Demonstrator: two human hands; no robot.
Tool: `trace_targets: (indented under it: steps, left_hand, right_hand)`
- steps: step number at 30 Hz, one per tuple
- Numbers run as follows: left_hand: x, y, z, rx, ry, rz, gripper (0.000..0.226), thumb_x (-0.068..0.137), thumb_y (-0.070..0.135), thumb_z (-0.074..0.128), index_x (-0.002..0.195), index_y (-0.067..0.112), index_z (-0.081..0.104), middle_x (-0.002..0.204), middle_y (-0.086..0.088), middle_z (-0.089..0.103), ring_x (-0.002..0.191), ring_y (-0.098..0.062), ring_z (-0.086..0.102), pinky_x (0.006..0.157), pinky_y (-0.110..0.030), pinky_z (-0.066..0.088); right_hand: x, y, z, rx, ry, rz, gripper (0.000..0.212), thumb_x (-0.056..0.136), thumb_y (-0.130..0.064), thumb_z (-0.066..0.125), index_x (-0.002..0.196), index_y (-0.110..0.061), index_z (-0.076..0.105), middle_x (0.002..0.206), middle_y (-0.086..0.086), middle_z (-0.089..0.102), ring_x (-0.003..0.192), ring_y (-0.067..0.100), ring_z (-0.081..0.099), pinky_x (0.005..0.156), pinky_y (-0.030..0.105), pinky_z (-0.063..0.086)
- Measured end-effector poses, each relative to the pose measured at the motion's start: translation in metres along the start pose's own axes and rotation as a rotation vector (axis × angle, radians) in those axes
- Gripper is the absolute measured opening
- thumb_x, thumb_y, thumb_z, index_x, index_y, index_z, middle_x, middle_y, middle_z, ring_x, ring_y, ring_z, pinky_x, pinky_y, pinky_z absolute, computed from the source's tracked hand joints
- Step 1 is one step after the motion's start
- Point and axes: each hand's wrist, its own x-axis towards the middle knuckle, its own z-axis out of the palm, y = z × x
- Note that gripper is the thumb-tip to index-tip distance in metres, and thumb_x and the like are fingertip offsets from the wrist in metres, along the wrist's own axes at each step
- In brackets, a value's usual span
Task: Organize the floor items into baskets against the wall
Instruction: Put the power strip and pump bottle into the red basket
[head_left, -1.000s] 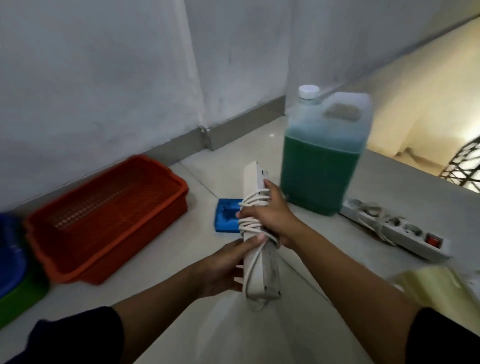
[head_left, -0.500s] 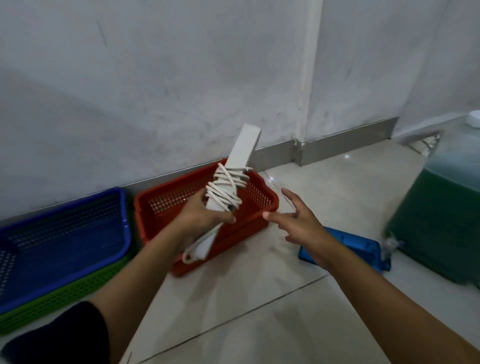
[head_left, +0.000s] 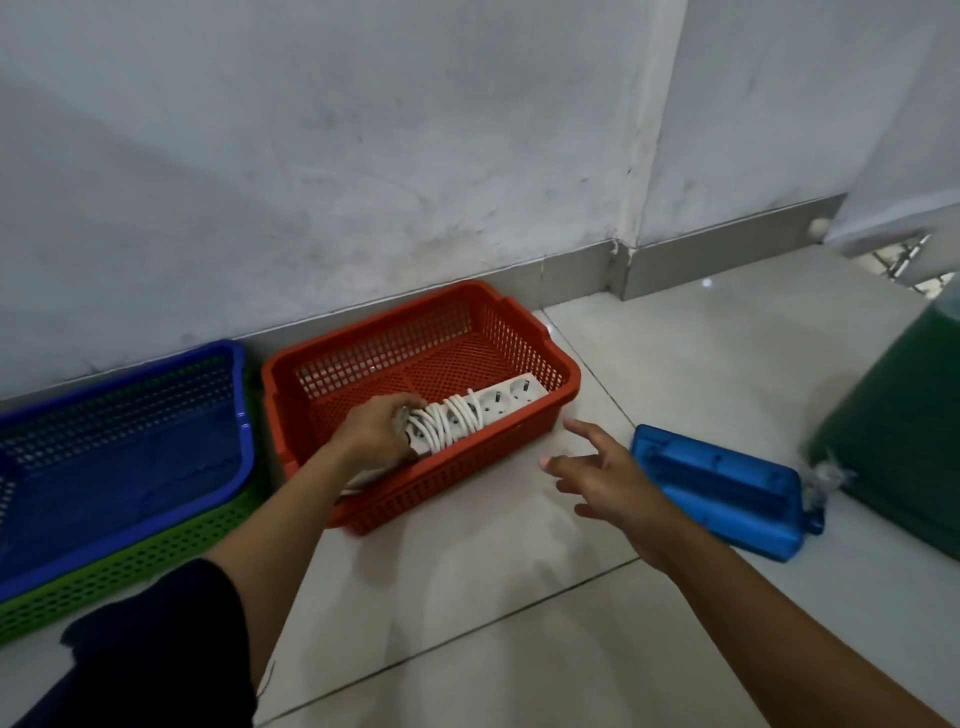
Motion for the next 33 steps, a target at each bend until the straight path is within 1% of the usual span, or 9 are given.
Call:
trace_targets:
  steps: [3,7,10,12,16,22,26,30,33]
  left_hand:
    - [0.004,0.007,-0.002,-0.067,-0.047,-0.077,0.044,0.083,0.023,0.065,0.127,0.021,0.059,0.135,-0.005,0.057,0.117,-0.021,0.055,0.099,-0.025,0.04]
    - [-0.007,0.045,0.011,0.013,0.053,-0.093,0.062,0.092,0.047,0.04,0.147,0.02,0.03,0.15,-0.019,0.038,0.135,-0.038,0.039,0.113,-0.04,0.032]
    - [-0.035,0.101,0.032,0.085,0.215,0.111,0.062,0.093,0.047,0.04,0.147,0.018,0.029,0.146,-0.024,0.035,0.134,-0.041,0.035,0.112,-0.046,0.027]
    - [-0.059,0.141,0.048,0.091,0.242,0.281,0.06,0.092,0.044,0.045,0.144,0.017,0.032,0.146,-0.019,0.036,0.134,-0.036,0.036,0.112,-0.045,0.027]
    - [-0.104,0.208,0.099,0.011,-0.015,0.455,0.062,0.092,0.046,0.046,0.143,0.016,0.03,0.145,-0.015,0.038,0.132,-0.03,0.041,0.11,-0.04,0.034]
    - [-0.177,0.272,0.175,0.046,-0.408,0.597,0.063,0.092,0.052,0.044,0.143,0.019,0.027,0.146,-0.011,0.037,0.131,-0.029,0.043,0.11,-0.043,0.034]
    - [-0.207,0.289,0.203,0.155,-0.567,0.638,0.064,0.092,0.054,0.04,0.144,0.022,0.023,0.148,-0.009,0.036,0.131,-0.026,0.044,0.11,-0.045,0.033]
    - [-0.222,0.289,0.218,0.158,-0.667,0.61,0.064,0.091,0.054,0.043,0.144,0.022,0.024,0.149,-0.01,0.037,0.132,-0.026,0.044,0.11,-0.046,0.035]
    - [-0.226,0.283,0.221,0.164,-0.696,0.588,0.062,0.092,0.052,0.043,0.143,0.022,0.025,0.147,-0.009,0.04,0.131,-0.025,0.044,0.109,-0.044,0.037]
  right_hand:
    - [-0.002,0.006,-0.003,-0.026,0.005,0.02,0.059,0.087,-0.032,0.065,0.139,-0.036,0.038,0.102,-0.001,0.058,0.109,0.021,0.057,0.102,0.045,0.046]
    - [-0.018,0.012,-0.017,-0.053,0.026,0.017,0.059,0.086,-0.035,0.066,0.138,-0.035,0.039,0.105,0.0,0.062,0.105,0.018,0.058,0.099,0.039,0.047]
    - [-0.042,0.026,-0.04,-0.04,0.077,0.005,0.06,0.086,-0.032,0.066,0.14,-0.03,0.038,0.102,0.002,0.064,0.1,0.015,0.059,0.089,0.029,0.045]
    - [-0.058,0.039,-0.06,-0.068,0.134,0.022,0.064,0.085,-0.033,0.067,0.142,-0.028,0.037,0.112,0.004,0.064,0.106,0.016,0.058,0.09,0.028,0.044]
    - [-0.091,0.072,-0.114,-0.238,0.314,0.072,0.069,0.085,-0.037,0.066,0.145,-0.027,0.033,0.138,0.006,0.05,0.123,0.02,0.051,0.095,0.026,0.041]
    - [-0.159,0.129,-0.19,-0.55,0.642,0.333,0.077,0.081,-0.046,0.063,0.146,-0.029,0.026,0.142,0.016,0.04,0.13,0.036,0.038,0.104,0.043,0.037]
    - [-0.204,0.159,-0.205,-0.691,0.654,0.497,0.083,0.079,-0.046,0.064,0.146,-0.024,0.021,0.141,0.02,0.033,0.128,0.038,0.036,0.103,0.04,0.035]
    - [-0.222,0.177,-0.192,-0.845,0.628,0.45,0.084,0.078,-0.032,0.067,0.146,-0.022,0.018,0.137,0.018,0.032,0.125,0.035,0.036,0.099,0.036,0.036]
    - [-0.224,0.183,-0.188,-0.908,0.646,0.429,0.07,0.077,-0.028,0.066,0.136,-0.012,0.032,0.133,0.02,0.032,0.122,0.035,0.036,0.097,0.035,0.035]
